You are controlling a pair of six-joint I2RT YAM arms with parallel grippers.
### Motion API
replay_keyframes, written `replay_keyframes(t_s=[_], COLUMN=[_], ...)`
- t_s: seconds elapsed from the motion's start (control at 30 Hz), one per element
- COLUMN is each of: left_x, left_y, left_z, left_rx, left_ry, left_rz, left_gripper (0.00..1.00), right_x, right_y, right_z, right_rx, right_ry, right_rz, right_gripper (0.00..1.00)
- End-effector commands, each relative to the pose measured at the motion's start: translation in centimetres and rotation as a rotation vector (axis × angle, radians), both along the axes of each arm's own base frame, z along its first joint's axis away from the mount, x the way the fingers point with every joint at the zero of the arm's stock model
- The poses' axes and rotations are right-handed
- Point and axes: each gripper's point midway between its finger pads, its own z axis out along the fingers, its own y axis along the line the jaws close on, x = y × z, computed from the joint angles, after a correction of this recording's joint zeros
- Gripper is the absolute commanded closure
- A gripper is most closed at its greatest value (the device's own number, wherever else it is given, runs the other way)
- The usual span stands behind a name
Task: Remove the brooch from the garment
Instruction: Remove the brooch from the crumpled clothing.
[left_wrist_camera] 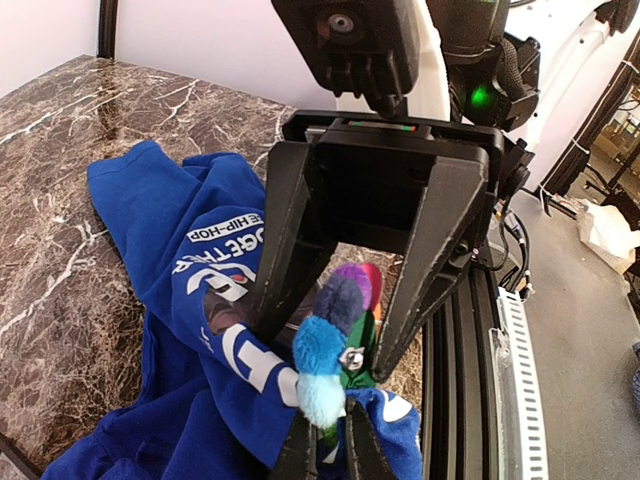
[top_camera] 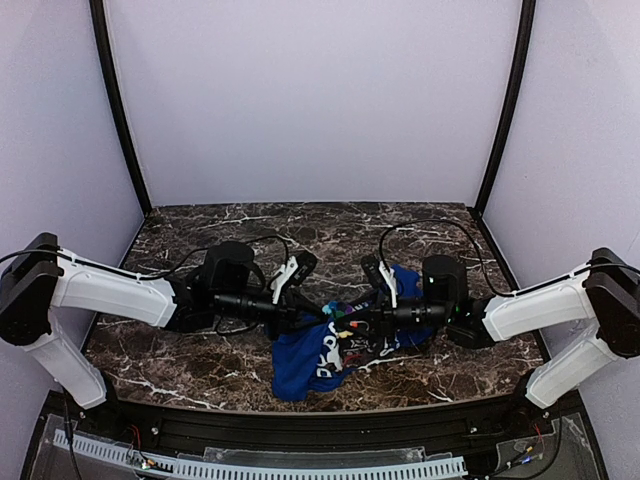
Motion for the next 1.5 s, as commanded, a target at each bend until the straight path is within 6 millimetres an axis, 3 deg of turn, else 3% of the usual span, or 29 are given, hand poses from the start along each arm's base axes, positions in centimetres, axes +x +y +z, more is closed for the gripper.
replay_keyframes(t_s=[0.0,0.17,0.43,0.73,0.83,0.87,1.0,1.07,1.13,1.17,1.23,1.3,1.37,1.47], left_x=[-0.3,-0.4,-0.2,0.3,0.4,0.4,0.3,0.3,0.4,0.4,0.5,0.6,0.6,0.7], left_y=[-0.4,-0.4,-0.3,-0.3,-0.2,-0.1,0.1,0.4,0.6,0.6,0.8,0.9,1.0,1.1], left_z=[1.4,1.4,1.6,1.3,1.1,1.1,0.8,0.4,0.1,0.0,-0.4,-0.7,-0.7,-0.4], left_rx=[-0.032,-0.032,-0.033,-0.021,-0.014,-0.012,-0.010,-0.001,0.009,0.013,0.024,0.031,0.032,0.028], left_ry=[-0.015,-0.014,-0.021,-0.020,-0.019,-0.020,-0.020,-0.018,-0.017,-0.017,-0.013,-0.011,-0.013,-0.021], left_rz=[-0.031,-0.034,-0.020,0.010,0.018,0.018,0.021,0.031,0.043,0.046,0.055,0.064,0.068,0.077], left_gripper=[0.99,0.99,0.99,0.98,0.86,0.76,0.52,0.43,0.41,0.43,0.56,0.79,0.92,0.99], right_x=[0.7,1.0,1.3,1.5,1.4,1.5,1.5,1.5,1.6,1.6,1.7,1.7,1.8,1.9], right_y=[0.6,0.7,0.9,0.6,0.4,0.3,0.1,0.0,-0.2,-0.2,-0.3,-0.5,-0.7,-1.0], right_z=[1.7,1.6,0.7,0.7,0.9,0.9,1.0,1.1,1.0,1.0,1.0,0.9,0.8,0.6], right_rx=[0.045,0.039,0.007,-0.002,0.002,0.000,-0.002,-0.005,-0.013,-0.016,-0.022,-0.032,-0.043,-0.055], right_ry=[-0.034,-0.035,-0.026,-0.035,-0.042,-0.041,-0.049,-0.052,-0.056,-0.057,-0.060,-0.063,-0.062,-0.061], right_rz=[-0.008,-0.019,-0.037,-0.056,-0.066,-0.071,-0.083,-0.089,-0.098,-0.102,-0.108,-0.115,-0.126,-0.143], right_gripper=[0.52,0.51,0.64,0.96,1.00,1.00,1.00,1.00,1.00,1.00,1.00,1.00,1.00,1.00])
